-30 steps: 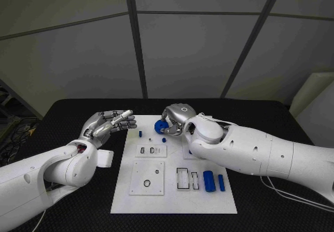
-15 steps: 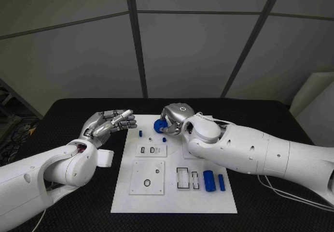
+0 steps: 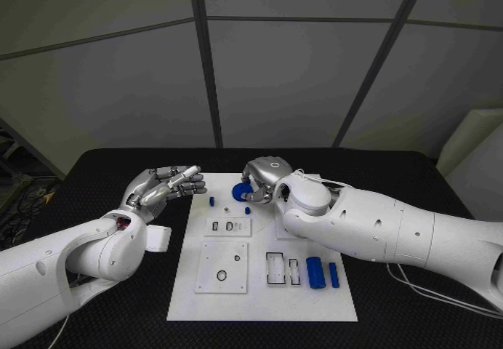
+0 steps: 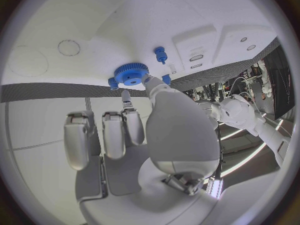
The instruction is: Assemble the parts on the task board
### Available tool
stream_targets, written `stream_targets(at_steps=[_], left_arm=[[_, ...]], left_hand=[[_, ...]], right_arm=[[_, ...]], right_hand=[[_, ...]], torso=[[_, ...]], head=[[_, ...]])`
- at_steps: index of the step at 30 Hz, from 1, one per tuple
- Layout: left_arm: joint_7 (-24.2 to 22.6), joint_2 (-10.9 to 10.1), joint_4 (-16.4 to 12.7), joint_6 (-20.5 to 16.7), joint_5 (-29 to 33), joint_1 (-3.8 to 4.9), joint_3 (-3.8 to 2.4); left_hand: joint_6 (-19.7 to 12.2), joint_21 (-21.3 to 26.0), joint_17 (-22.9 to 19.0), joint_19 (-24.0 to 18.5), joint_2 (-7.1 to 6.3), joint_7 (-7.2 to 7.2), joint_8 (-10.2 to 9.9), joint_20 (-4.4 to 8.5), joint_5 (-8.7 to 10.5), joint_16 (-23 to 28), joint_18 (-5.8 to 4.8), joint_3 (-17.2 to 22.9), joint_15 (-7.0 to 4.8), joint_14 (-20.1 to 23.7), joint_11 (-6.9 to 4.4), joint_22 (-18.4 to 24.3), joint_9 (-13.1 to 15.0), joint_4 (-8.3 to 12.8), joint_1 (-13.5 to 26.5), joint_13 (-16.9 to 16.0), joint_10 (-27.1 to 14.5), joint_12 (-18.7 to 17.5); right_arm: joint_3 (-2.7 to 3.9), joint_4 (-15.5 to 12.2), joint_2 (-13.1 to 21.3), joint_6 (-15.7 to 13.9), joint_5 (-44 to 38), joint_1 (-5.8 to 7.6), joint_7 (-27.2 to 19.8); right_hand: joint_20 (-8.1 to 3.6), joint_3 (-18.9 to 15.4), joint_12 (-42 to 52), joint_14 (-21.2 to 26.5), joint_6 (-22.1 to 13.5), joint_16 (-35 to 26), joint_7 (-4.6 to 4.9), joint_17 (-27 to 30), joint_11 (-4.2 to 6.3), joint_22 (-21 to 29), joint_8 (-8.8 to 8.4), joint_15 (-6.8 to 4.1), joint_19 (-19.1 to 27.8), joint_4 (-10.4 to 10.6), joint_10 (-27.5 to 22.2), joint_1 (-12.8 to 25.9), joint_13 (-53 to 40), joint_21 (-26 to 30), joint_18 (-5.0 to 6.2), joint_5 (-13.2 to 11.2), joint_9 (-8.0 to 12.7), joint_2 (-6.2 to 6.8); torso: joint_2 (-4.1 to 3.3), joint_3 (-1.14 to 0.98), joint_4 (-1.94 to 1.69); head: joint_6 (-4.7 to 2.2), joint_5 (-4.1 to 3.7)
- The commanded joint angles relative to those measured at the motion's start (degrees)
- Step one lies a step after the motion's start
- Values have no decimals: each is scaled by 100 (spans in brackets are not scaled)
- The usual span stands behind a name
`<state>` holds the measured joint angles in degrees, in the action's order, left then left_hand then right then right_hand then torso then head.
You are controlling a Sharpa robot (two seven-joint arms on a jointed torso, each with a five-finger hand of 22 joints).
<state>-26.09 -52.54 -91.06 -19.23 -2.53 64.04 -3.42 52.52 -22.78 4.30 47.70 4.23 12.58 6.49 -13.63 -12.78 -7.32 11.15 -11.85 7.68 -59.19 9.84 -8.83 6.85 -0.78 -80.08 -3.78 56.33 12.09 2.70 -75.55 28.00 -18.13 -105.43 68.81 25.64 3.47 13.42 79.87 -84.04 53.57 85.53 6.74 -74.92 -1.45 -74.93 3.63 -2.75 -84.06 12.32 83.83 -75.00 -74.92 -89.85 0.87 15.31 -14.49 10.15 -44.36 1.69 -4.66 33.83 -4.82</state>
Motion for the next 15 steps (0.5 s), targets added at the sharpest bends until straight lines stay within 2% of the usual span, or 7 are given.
stream_targets(at_steps=[1,7,10,13,15], left_arm=[[-7,-1,-6,82,-31,9,-6],[-4,0,-2,81,-31,9,-6],[-2,1,-1,80,-31,9,-6],[-1,-2,-2,77,-31,9,-6],[-2,-6,-4,78,-31,9,-6]], left_hand=[[32,34,-5,-12,55,-2,-23,-44,24,27,-78,-21,37,-6,3,5,-7,25,-10,4,21,-18],[32,34,-5,-12,55,-2,-23,-44,24,27,-78,-21,37,-6,3,5,-7,25,-10,4,21,-18],[32,35,-5,-13,57,-1,-26,-44,25,31,-78,-25,38,-5,3,6,-7,27,-7,4,21,-21],[32,35,-5,-13,57,-1,-26,-44,25,31,-78,-25,38,-5,3,6,-7,27,-7,4,21,-21],[32,35,-5,-13,57,-1,-26,-44,25,31,-78,-25,38,-5,3,6,-7,27,-7,4,21,-21]], right_arm=[[2,2,-4,140,2,13,42],[2,-3,6,173,86,14,29],[2,-9,16,217,207,14,-14],[2,-28,42,162,301,14,-49],[2,-75,96,-72,357,14,-108]], right_hand=[[49,-14,-21,-363,-49,-23,0,-406,-43,-1507,-10,37,-594,58,100,83,-621,-15,-87,-27,10,5],[63,-60,-19,-364,-77,-25,6,-409,-52,-1507,2,47,-594,208,102,248,-628,-15,-87,-23,31,7],[69,-110,-1,-368,-64,-20,6,-424,-54,-1507,11,52,-594,439,115,612,-648,-15,-87,82,42,-75],[69,-117,22,-371,-43,-16,0,-439,-53,-1507,13,54,-594,451,128,1049,-673,-15,-87,126,54,-167],[70,-104,46,-377,-21,-6,-5,-462,-50,-1507,19,50,-594,459,142,1185,-696,-15,-87,118,55,-185]], torso=[[-1,-3,2],[-2,-5,6],[1,-2,6],[1,-1,7],[2,-5,9]], head=[[0,-5],[-3,-7],[-8,-10],[-9,-4],[-17,-6]])
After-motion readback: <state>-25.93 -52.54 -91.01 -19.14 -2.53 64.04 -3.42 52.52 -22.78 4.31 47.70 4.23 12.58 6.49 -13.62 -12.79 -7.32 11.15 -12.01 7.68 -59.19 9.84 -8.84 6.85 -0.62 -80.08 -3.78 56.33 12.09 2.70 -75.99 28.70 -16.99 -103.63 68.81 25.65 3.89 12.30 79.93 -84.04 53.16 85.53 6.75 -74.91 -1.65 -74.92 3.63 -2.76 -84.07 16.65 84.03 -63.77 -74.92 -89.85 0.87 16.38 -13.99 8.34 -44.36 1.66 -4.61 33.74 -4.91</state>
